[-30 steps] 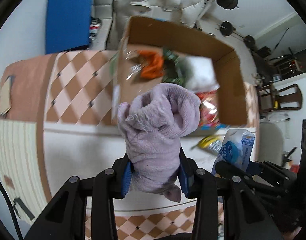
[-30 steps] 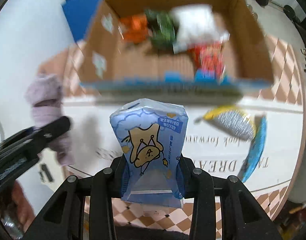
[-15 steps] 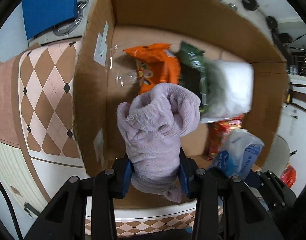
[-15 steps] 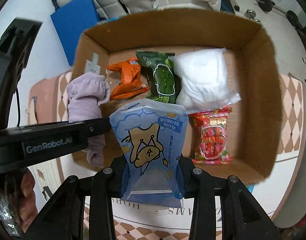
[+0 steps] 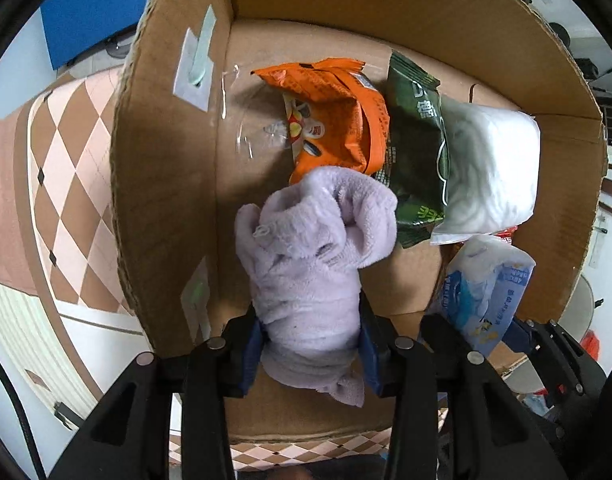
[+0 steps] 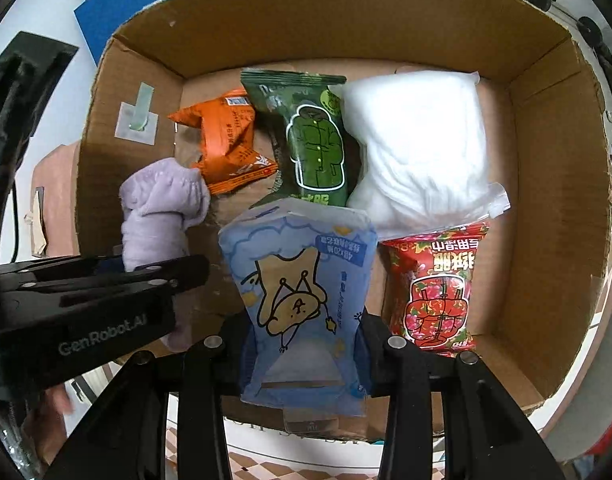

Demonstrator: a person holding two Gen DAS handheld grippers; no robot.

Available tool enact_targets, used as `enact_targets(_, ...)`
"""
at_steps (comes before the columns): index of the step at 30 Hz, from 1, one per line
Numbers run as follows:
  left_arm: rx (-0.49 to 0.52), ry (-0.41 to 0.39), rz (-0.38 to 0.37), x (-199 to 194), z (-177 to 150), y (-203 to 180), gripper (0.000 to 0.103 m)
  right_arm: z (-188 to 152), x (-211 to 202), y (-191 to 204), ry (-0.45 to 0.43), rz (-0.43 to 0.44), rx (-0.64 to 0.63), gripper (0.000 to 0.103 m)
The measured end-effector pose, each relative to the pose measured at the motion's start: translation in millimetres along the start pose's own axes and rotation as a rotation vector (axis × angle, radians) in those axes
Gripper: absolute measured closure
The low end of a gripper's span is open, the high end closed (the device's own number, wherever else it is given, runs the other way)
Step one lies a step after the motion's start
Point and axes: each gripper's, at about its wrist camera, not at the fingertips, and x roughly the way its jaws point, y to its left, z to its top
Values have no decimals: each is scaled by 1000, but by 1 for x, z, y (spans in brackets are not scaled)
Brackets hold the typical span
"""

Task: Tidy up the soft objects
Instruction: 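Lower the cloth and carton into the box and open both tools, then grasp the yellow glitter pouch with the left tool while the right tool grasps the blue stick pack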

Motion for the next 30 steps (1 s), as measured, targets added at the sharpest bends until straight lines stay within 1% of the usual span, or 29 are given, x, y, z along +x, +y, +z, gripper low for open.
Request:
enact_targets(1,-2,0,-12,-1,5,4,57,1,0,1,6,1,-5,53)
enact_targets(2,-2,-4,-22,-2,4,4,52,1,0,1,11,3,-8,41)
enact_targets(3,-2,-12,-27,-5,3,4,39,1,-1,1,11,5,-9,29)
enact_targets(4,-1,-21,-25,-8,2,5,25,0,-3,2,7,8,-12,26)
enact_targets(6,2,-49,-24,-20,-2,6,20,0,-8,2,3,-8,-19,16)
enact_targets(9,15,-78,-12,-31,-11,3,12,0,-14,1,-6,-47,-35,14)
enact_targets(10,27,-94,2,-37,-16,1,12,-1,-16,1,-8,-50,-37,13)
enact_targets(11,35,-107,8,-43,-20,0,11,-4,-20,1,-9,-49,-40,9)
enact_targets(12,40,-123,12,-50,-25,-1,5,-5,-24,1,-17,-50,-42,1)
enact_targets(13,41,-143,11,-56,-30,-2,3,-7,-28,2,-26,-52,-44,0)
enact_targets(17,34,-230,5,-77,-54,-8,2,-22,-46,3,-84,-71,-65,0)
enact_targets(19,23,-302,28,-87,-76,-13,2,-36,-59,1,-123,-70,-75,0)
enact_targets(21,2,-378,47,-91,-100,-20,2,-52,-71,-11,-164,-64,-63,0)
enact_targets(22,-23,-423,53,-91,-118,-27,2,-62,-79,-22,-189,-51,-44,0)
enact_targets(24,-53,-467,32,-83,-144,-33,2,-85,-90,-45,-231,-36,6,0)
enact_targets(25,-67,-462,-6,-67,-156,-39,2,-99,-91,-59,-247,-36,37,0)
enact_targets(26,-72,-438,-40,-57,-163,-45,2,-112,-91,-74,-258,-41,70,0)
enact_targets(27,-75,-392,-86,-39,-171,-54,3,-126,-90,-90,-266,-48,108,0)
enact_targets(29,-85,-297,-158,-7,-175,-71,3,-155,-80,-123,-260,-71,180,0)
enact_targets(30,-89,-244,-186,12,-174,-82,7,-168,-73,-140,-249,-74,218,0)
